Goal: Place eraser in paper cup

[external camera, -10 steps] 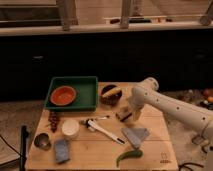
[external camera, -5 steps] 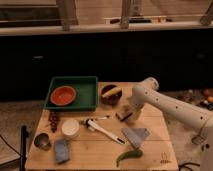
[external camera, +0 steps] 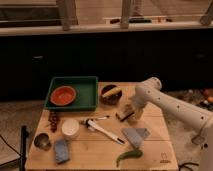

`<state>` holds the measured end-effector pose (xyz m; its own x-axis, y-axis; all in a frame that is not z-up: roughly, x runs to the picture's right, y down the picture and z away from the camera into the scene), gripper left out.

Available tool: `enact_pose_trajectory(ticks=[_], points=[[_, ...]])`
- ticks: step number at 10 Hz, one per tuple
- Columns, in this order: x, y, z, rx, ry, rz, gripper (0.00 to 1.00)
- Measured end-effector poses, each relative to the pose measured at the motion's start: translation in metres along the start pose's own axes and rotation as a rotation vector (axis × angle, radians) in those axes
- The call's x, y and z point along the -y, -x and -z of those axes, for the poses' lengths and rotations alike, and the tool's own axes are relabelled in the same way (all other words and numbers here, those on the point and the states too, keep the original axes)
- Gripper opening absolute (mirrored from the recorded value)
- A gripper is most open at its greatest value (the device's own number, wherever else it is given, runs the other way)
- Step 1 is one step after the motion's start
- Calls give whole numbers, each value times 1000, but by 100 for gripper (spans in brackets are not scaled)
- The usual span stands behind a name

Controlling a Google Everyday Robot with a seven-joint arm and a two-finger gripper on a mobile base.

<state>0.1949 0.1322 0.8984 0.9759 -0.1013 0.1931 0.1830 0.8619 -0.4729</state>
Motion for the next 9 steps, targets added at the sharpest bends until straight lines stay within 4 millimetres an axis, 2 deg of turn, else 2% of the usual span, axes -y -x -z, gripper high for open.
enact_pose_trajectory(ticks=[2, 4, 7, 9], points=[[0, 4, -3, 15, 21, 42, 80], [4, 26, -12, 49, 60, 115, 80], [1, 34, -25, 97, 104, 153, 79], [-3, 34, -25, 111, 106, 145, 61]])
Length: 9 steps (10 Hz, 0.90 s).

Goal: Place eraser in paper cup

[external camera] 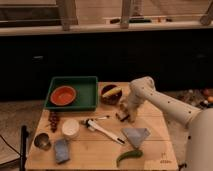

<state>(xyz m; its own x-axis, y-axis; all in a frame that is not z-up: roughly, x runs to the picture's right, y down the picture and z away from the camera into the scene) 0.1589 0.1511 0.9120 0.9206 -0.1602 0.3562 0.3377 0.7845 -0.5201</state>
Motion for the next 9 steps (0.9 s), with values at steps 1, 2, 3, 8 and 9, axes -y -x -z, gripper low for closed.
enact_pose_trajectory(ticks=[1, 2, 3, 8, 9], points=[[-2, -1, 2, -2, -8, -3, 51], [-3, 1, 6, -7, -17, -2, 41], [-3, 3, 14, -16, -26, 0, 30], [3, 19, 51, -42, -46, 18, 0], [3, 20, 54, -43, -43, 20, 0]])
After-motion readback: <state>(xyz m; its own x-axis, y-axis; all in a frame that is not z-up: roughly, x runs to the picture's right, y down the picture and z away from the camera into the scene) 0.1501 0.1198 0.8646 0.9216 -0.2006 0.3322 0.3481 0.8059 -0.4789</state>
